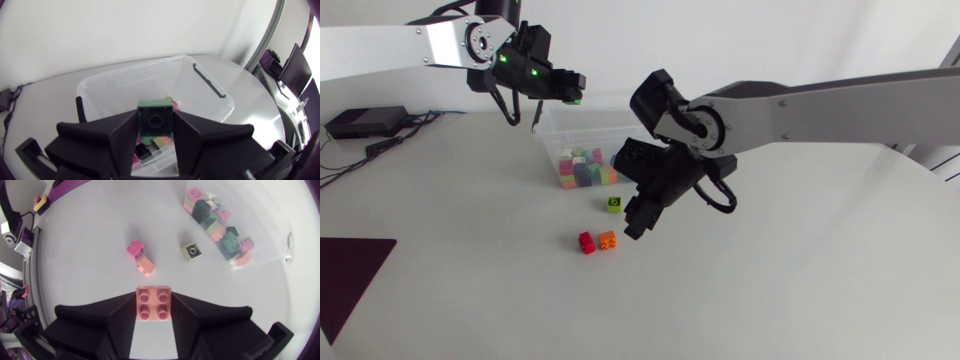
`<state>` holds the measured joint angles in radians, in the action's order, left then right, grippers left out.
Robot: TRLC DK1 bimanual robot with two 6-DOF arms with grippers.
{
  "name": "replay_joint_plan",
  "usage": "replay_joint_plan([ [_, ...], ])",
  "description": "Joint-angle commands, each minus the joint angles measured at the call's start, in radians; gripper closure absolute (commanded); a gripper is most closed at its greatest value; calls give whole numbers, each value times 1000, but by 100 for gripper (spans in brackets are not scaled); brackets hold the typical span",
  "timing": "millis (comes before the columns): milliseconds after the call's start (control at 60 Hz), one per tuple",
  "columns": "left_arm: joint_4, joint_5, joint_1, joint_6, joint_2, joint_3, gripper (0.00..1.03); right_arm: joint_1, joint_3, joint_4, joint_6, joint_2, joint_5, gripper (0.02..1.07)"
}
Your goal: Place the duplo bricks in the container
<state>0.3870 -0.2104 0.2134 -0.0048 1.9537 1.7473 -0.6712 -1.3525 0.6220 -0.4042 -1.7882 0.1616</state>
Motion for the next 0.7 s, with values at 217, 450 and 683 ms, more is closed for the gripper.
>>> replay_joint_plan([
  [217,-146,83,26,-40,37,11,50,28,32,-5,7,46,23,82],
  [450,-241,147,55,-35,33,-31,6,51,32,-33,13,78,29,82],
  [683,-250,174,58,-26,-90,-108,5,78,-45,-85,65,92,29,82],
])
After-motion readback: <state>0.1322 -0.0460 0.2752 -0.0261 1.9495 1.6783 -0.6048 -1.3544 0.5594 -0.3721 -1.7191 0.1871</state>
